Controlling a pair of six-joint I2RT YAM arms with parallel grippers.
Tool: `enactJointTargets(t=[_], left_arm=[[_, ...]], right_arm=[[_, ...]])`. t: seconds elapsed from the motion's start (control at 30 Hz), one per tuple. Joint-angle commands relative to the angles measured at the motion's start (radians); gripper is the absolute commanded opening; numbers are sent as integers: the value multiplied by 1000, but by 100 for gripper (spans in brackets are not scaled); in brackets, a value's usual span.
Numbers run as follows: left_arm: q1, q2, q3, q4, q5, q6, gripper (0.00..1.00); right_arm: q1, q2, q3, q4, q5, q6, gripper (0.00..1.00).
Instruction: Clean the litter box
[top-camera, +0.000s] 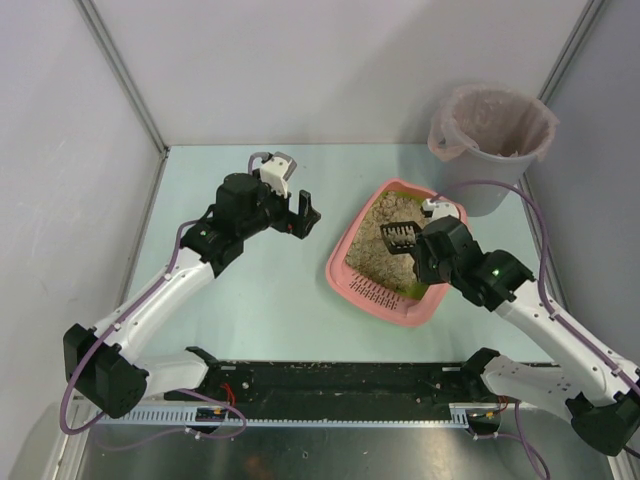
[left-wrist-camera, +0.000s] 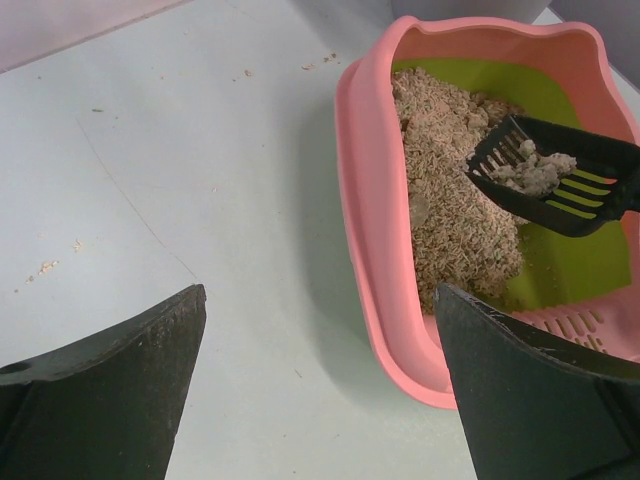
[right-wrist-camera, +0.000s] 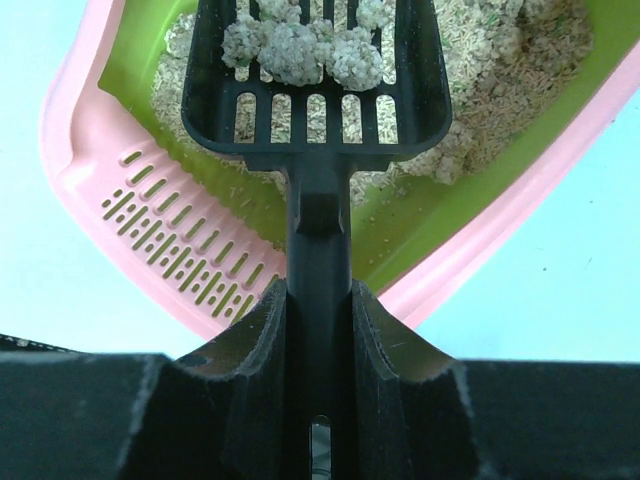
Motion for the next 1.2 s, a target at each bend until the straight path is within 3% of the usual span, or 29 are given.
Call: enactJointTargets(t=[0.0, 0.33, 0.7, 1.17], left_arm=[[7, -22, 7, 16, 1, 2, 100], [7, -36, 5, 16, 7, -3, 100], [7, -50, 5, 17, -18, 5, 100], [9, -54, 2, 16, -50, 28, 100]], right_arm=[[-5, -23, 88, -61, 57, -33, 0], [-15, 30, 327, -229, 158, -96, 0], [-134, 207, 650, -341, 200, -237, 0], [-274, 340, 772, -222, 174, -329, 0]])
